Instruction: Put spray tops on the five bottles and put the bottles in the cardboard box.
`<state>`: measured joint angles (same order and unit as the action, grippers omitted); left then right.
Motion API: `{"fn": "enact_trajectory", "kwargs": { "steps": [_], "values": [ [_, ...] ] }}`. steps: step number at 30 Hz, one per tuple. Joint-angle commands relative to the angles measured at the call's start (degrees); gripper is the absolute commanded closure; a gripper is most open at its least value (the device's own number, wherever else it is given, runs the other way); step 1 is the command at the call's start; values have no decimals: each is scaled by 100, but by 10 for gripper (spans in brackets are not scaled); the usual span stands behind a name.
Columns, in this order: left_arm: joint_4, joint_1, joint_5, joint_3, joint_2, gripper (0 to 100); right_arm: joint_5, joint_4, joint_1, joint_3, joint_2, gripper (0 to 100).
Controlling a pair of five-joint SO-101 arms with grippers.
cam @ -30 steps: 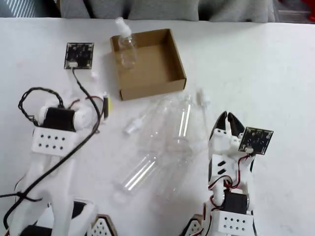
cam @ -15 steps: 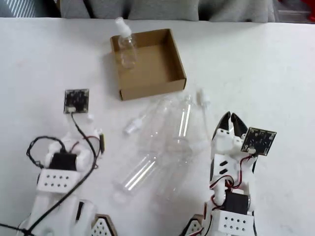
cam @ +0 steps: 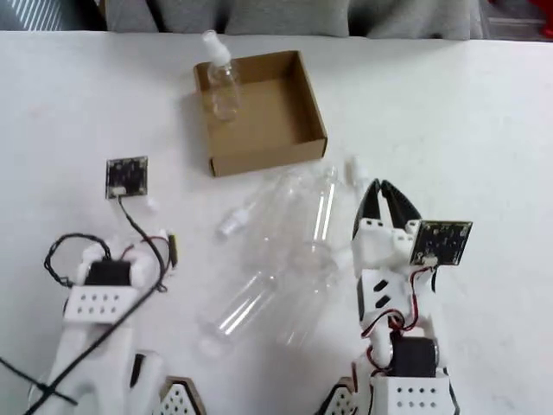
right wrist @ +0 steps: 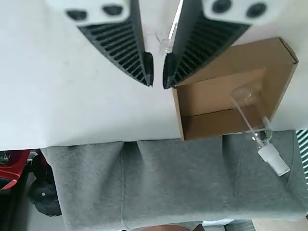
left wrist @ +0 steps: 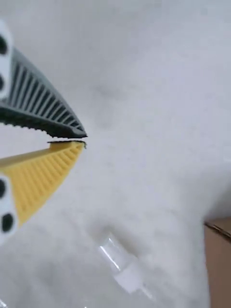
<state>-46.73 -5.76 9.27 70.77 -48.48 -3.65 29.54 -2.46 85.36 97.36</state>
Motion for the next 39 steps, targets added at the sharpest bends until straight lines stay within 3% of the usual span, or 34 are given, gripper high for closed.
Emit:
{"fn": "enact_trajectory", "kwargs": {
  "steps": [1, 7, 12, 16, 21, 33, 39],
  "values": [
    [141, -312, -9, -791, 1059, 978, 70, -66, -84, -1090, -1420, 981],
    [862, -673, -9, -914, 1613, 977, 70, -31, -84, -2752, -3820, 981],
    [1433, -1007, 35, -993, 1974, 977, 79, 848, -84, -4211, -5420, 981],
    [1486, -1007, 35, -1222, 2308, 977, 114, 1824, -84, -5301, -6185, 979],
    [1301, -1015, 35, -1644, 2923, 977, 800, 2554, -110, -6409, -6818, 896],
    [1231, -1367, 0, -2110, 3618, 977, 853, 3064, -884, -8554, -9059, 894],
    [1231, -1367, -9, -2110, 3626, 976, 870, 3626, -840, -9846, -10466, 893]
  ]
}}
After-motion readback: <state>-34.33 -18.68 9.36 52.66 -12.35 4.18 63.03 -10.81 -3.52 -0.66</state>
